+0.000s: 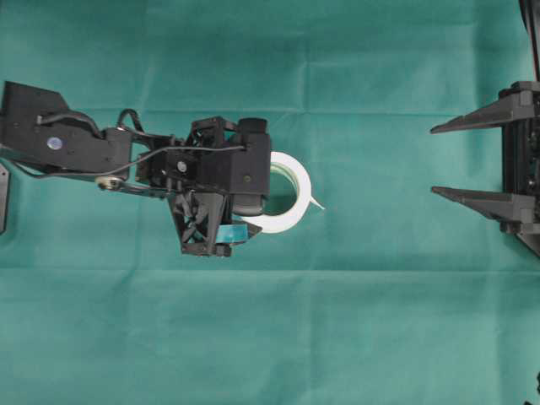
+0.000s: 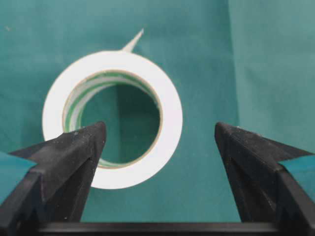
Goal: Peel off the duct tape with your right arm.
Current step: 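Lower the left gripper over the roll and pinch its rim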
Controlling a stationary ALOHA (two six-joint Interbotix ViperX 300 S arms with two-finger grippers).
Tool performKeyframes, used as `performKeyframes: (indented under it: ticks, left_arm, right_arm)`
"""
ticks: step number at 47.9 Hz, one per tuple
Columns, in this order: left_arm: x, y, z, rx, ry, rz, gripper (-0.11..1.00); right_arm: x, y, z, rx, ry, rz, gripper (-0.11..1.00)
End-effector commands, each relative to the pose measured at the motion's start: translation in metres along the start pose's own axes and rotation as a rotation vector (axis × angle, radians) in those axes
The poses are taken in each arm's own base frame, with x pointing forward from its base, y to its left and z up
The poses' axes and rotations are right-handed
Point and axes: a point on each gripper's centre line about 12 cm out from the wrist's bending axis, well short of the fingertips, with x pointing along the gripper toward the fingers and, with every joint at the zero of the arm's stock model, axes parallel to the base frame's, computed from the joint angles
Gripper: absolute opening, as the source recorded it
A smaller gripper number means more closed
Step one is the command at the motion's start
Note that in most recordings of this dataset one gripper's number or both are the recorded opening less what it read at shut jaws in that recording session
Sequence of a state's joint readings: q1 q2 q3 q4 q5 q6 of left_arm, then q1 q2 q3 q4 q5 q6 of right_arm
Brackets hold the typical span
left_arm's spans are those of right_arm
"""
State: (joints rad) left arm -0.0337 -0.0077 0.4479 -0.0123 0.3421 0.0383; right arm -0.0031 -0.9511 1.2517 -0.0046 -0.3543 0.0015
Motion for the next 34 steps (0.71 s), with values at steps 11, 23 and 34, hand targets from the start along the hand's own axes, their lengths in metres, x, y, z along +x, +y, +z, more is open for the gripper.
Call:
performKeyframes:
  ticks: [11, 23, 34]
  left_arm:
    - [0.017, -0.001, 0.003, -0.003, -0.025, -0.001, 0.93]
    - [0.041, -0.001, -0.011, -0.007, 0.020, -0.001, 0.93]
    - [0.056, -0.003, -0.019, -0.004, 0.024, -0.004, 0.93]
  right_arm:
    - [0.002, -0.001, 0.001, 0.000, -0.005, -0.002, 0.76]
    - [0.001, -0.001, -0.003, 0.000, 0.002, -0.002, 0.76]
    - [0.000, -0.001, -0.004, 0.000, 0.005, -0.002, 0.76]
